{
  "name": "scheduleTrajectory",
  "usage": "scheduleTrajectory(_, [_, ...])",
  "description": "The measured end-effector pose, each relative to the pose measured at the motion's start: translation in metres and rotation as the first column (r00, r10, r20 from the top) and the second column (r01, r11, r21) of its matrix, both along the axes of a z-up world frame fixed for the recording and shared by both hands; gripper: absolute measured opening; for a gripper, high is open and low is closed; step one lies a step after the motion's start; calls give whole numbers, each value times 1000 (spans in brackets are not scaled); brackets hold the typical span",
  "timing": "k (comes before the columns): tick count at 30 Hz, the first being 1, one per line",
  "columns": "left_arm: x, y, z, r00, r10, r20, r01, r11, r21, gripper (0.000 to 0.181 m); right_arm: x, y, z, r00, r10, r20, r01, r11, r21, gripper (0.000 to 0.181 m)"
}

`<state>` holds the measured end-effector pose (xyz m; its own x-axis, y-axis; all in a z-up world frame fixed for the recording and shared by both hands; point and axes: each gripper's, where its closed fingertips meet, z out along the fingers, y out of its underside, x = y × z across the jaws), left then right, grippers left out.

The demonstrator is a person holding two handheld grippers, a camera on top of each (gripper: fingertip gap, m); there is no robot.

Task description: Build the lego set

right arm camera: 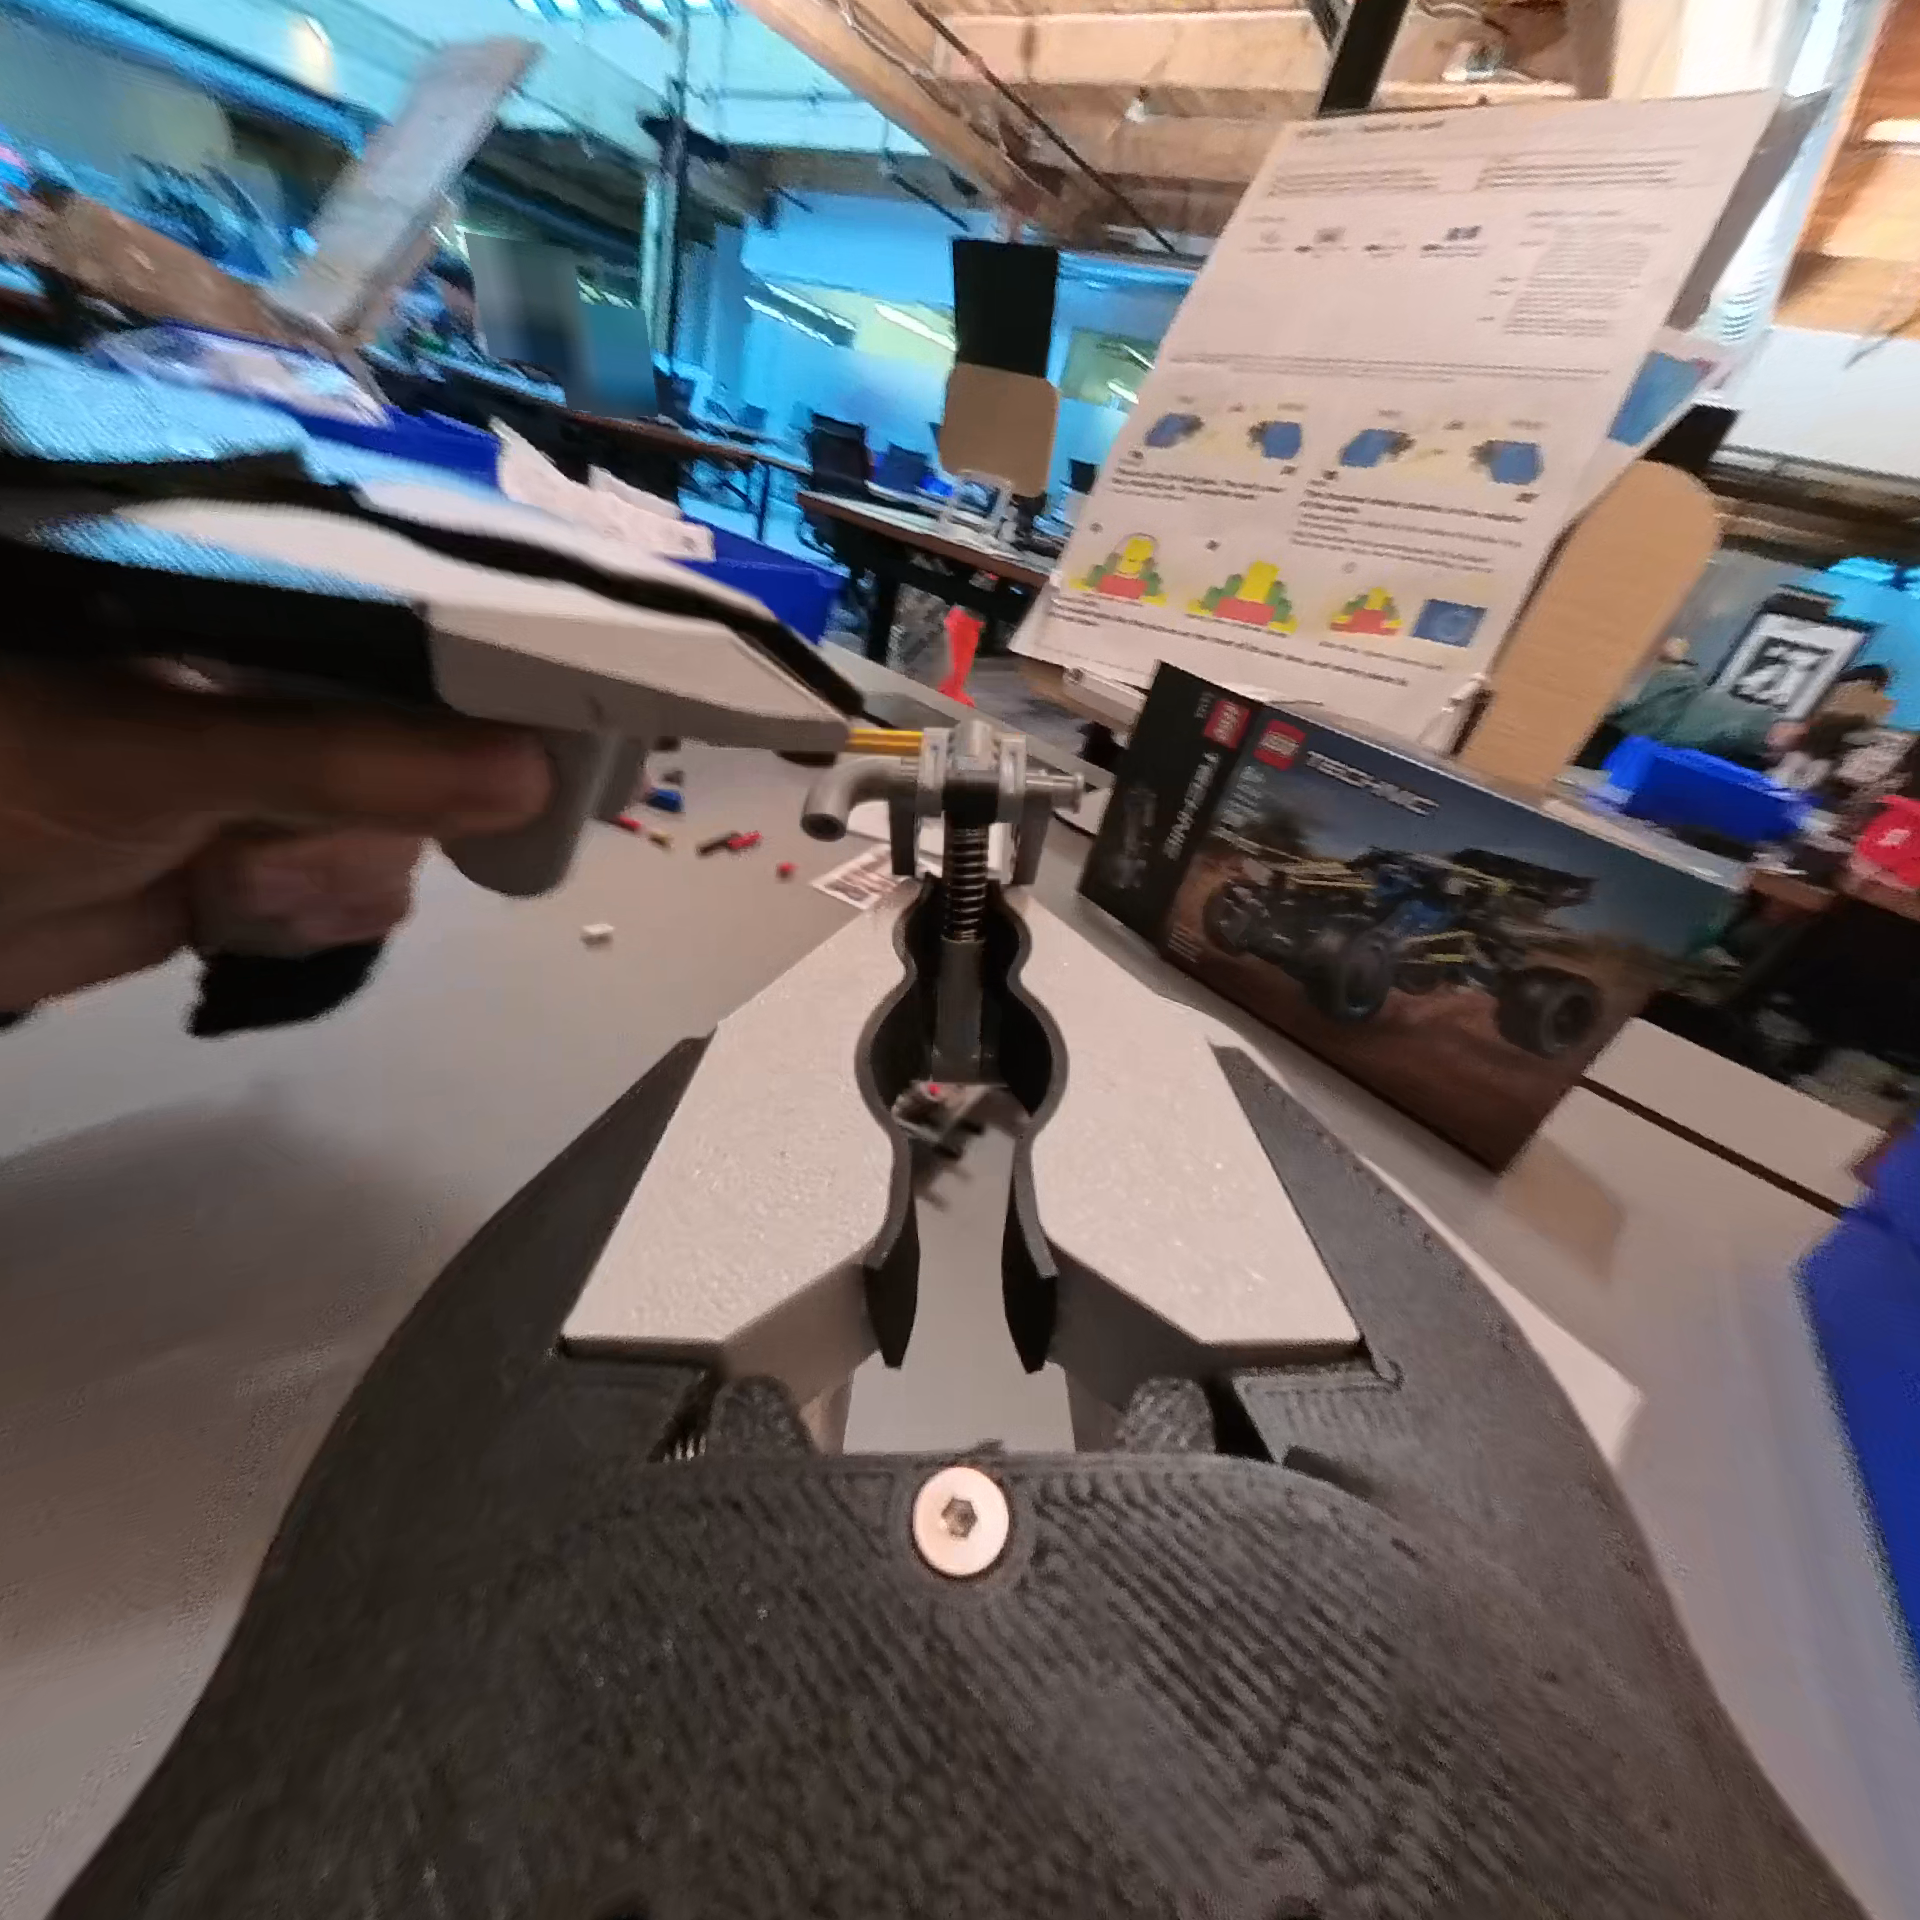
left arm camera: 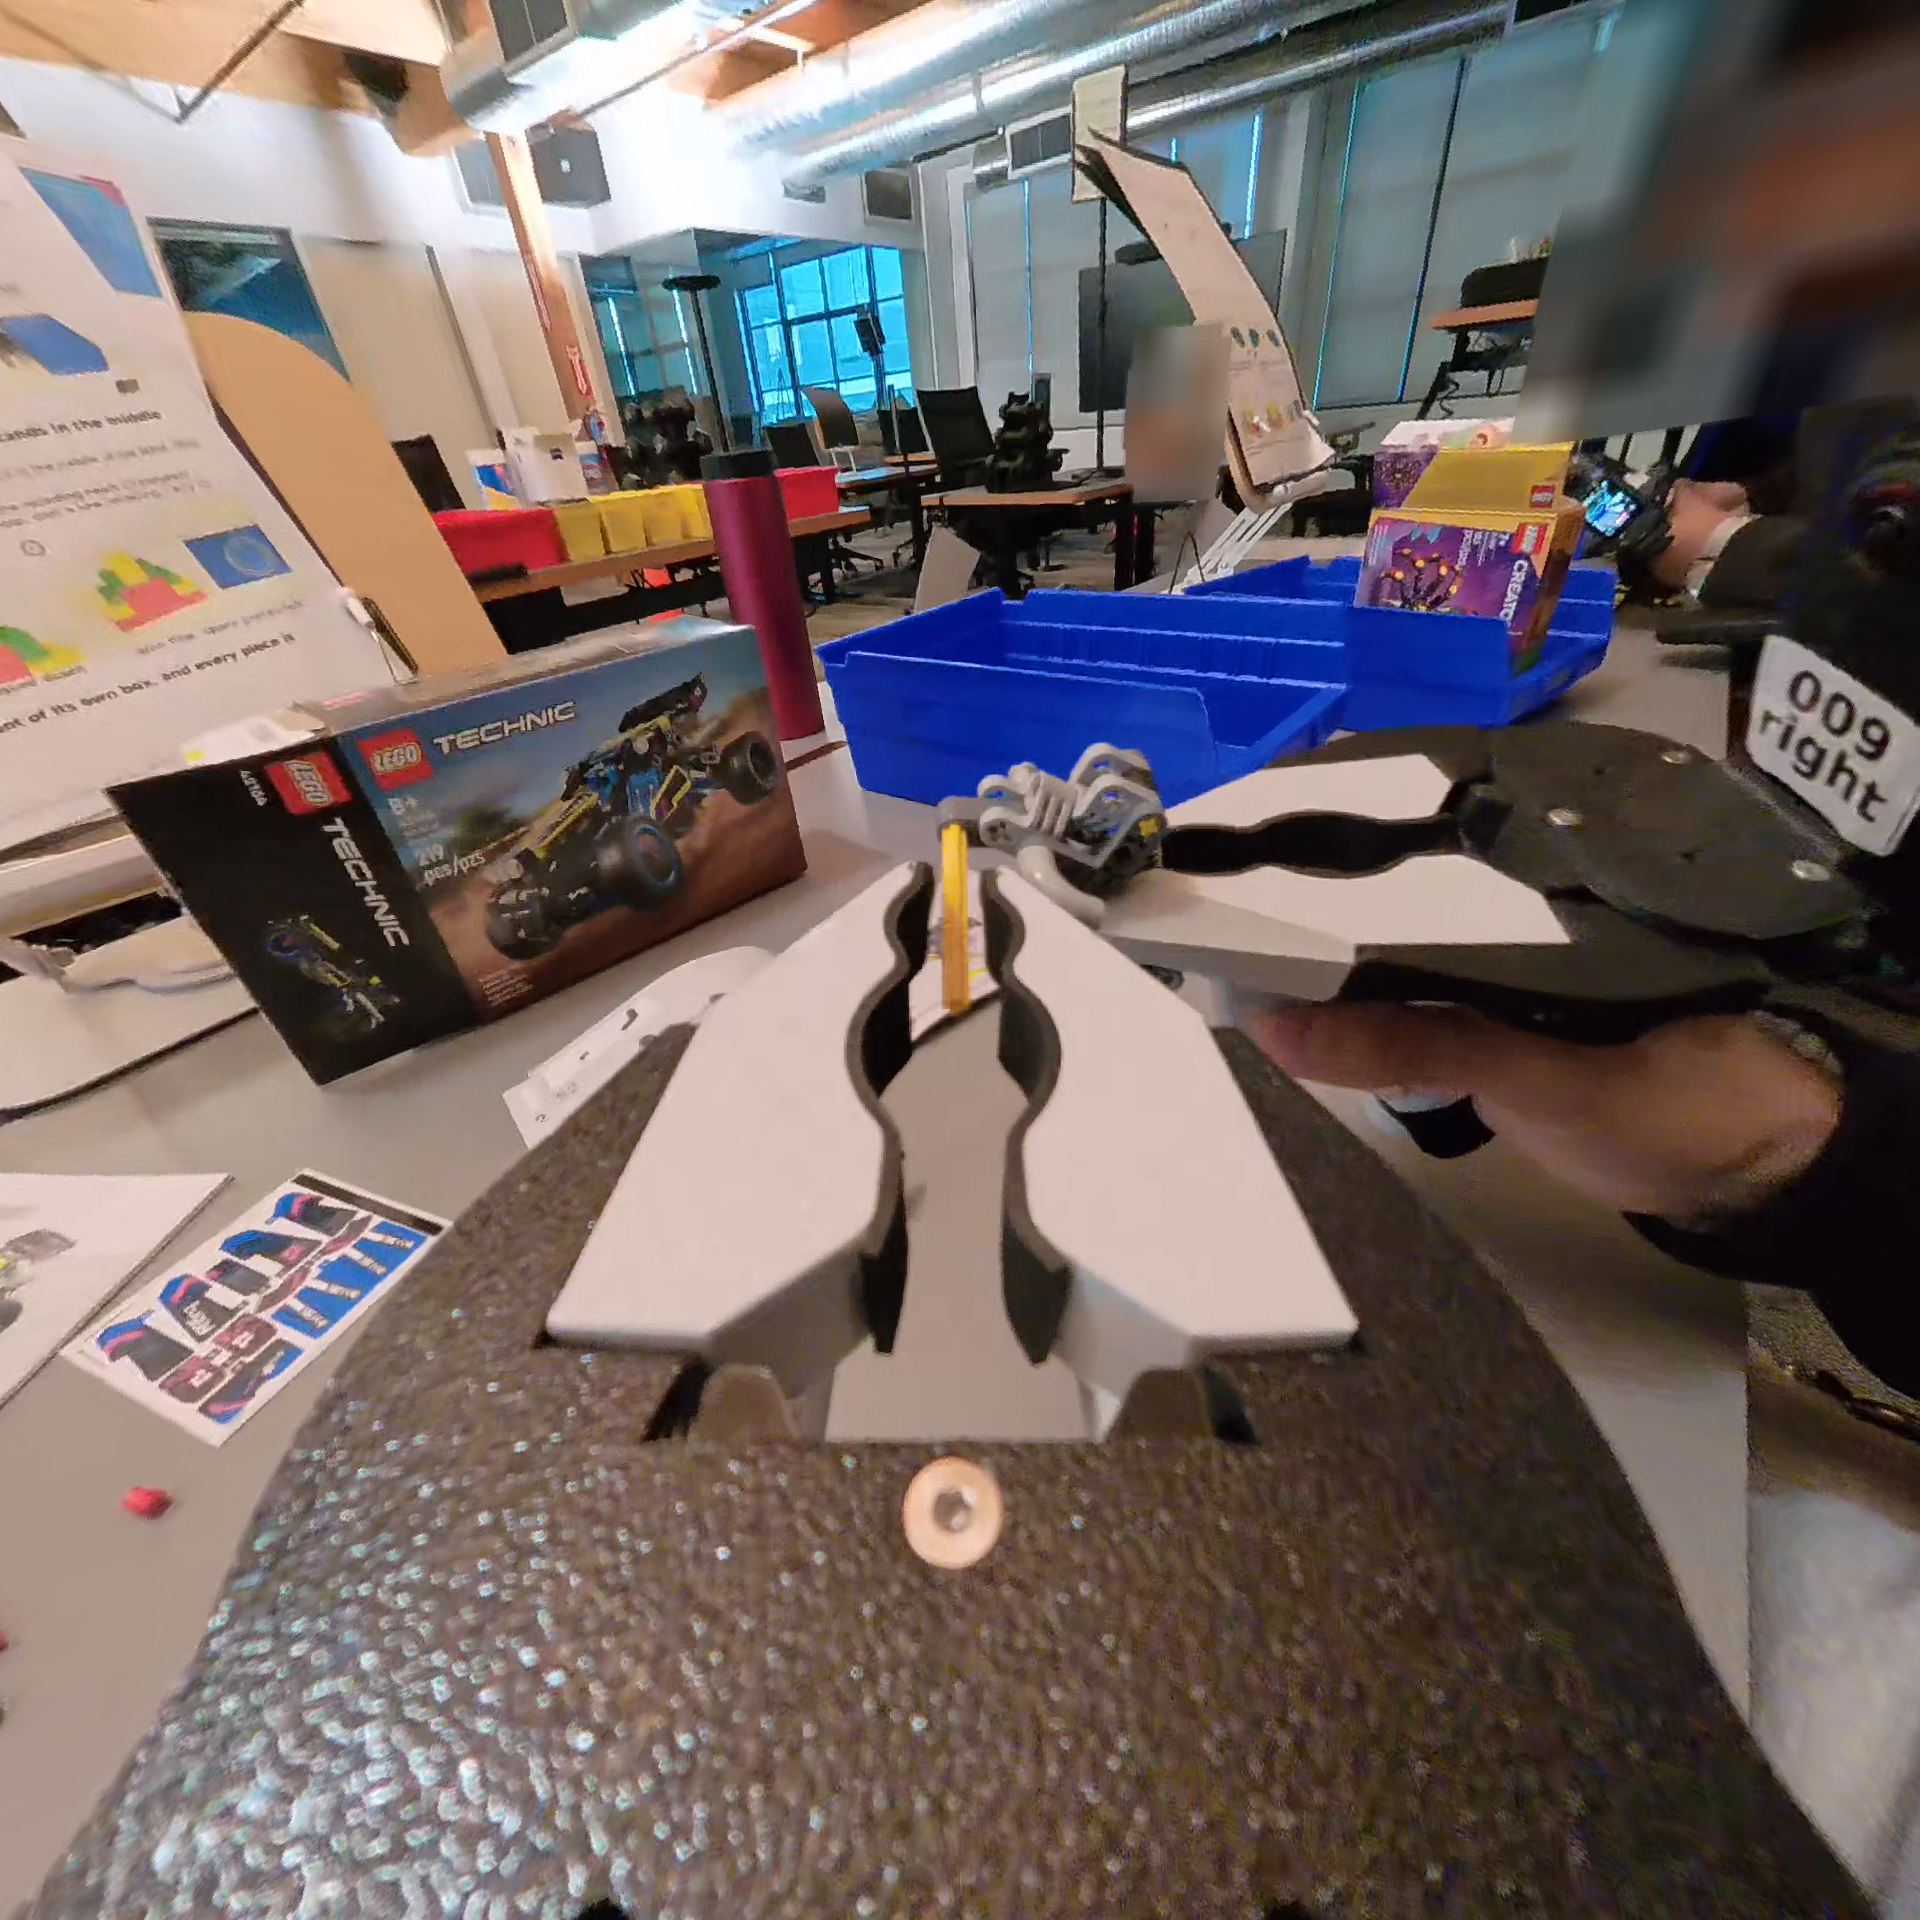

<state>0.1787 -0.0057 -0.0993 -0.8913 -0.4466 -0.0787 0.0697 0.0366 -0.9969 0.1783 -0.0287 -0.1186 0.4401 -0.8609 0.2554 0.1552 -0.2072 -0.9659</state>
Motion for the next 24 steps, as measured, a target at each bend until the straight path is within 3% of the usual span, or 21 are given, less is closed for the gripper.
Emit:
scheduleTrajectory(11, [-3, -5, -16, 998, -59, -32, 62, 993, 98, 20, -2, -5, -3, 998, -58, 9, 58, 998, 24, 6])
scheduleTrajectory(12, [-3, -5, -17, 998, -54, -29, 57, 993, 99, 16, -3, -3, -3, 998, -61, 15, 60, 998, 17, 6])
scheduleTrajectory(13, [-1, -4, -17, 999, -44, -19, 46, 994, 97, 1, -3, -2, -3, 997, -70, 25, 70, 998, 8, 5])
scheduleTrajectory(18, [0, -4, -22, 1000, -25, 10, 23, 990, 140, 1, -2, -2, -9, 998, -60, 11, 60, 998, 4, 5])
scheduleTrajectory(24, [1, -5, -26, 995, -40, -87, 49, 994, 95, 1, 1, -3, -15, 998, -59, -4, 58, 996, -71, 5])
